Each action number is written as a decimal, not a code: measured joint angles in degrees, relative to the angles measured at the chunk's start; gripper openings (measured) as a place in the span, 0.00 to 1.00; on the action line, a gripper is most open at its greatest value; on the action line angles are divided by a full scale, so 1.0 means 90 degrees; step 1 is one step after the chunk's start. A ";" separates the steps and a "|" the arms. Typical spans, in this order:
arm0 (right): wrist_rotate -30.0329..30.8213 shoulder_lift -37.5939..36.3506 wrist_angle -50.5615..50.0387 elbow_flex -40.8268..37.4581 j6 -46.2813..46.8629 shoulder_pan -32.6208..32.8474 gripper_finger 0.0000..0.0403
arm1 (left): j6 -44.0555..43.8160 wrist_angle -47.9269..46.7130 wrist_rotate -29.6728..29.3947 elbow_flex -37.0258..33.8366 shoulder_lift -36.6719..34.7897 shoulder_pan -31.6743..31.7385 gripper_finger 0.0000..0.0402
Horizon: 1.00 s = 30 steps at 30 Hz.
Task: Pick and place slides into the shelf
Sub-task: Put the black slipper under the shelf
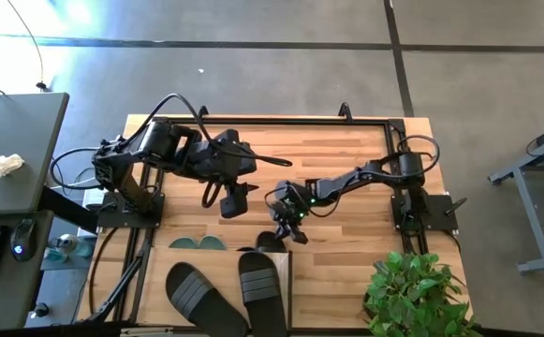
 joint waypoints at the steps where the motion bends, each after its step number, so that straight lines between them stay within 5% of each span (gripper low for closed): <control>1: 0.0161 0.0044 -0.0115 0.0081 -0.0053 0.0031 0.00 | 0.0000 0.0000 0.0000 0.0000 0.0000 0.0000 0.50; 5: 0.1021 0.0141 -0.0582 0.0297 -0.0240 0.0112 0.00 | 0.0000 0.0005 0.0000 0.0000 0.0000 0.0001 0.50; 19: 0.1872 0.0085 -0.0655 0.0298 -0.0270 0.0282 0.00 | -0.0051 0.0005 0.0005 0.0001 0.0000 0.0000 0.50; 25: 0.3005 -0.0127 -0.0713 0.0283 -0.0535 0.0212 0.00 | -0.0144 0.0005 0.0006 0.0000 0.0000 0.0000 0.50; 30: 0.3256 -0.0293 -0.0961 0.0278 -0.0635 0.0221 0.00 | -0.0216 0.0007 0.0013 0.0000 0.0000 0.0000 0.50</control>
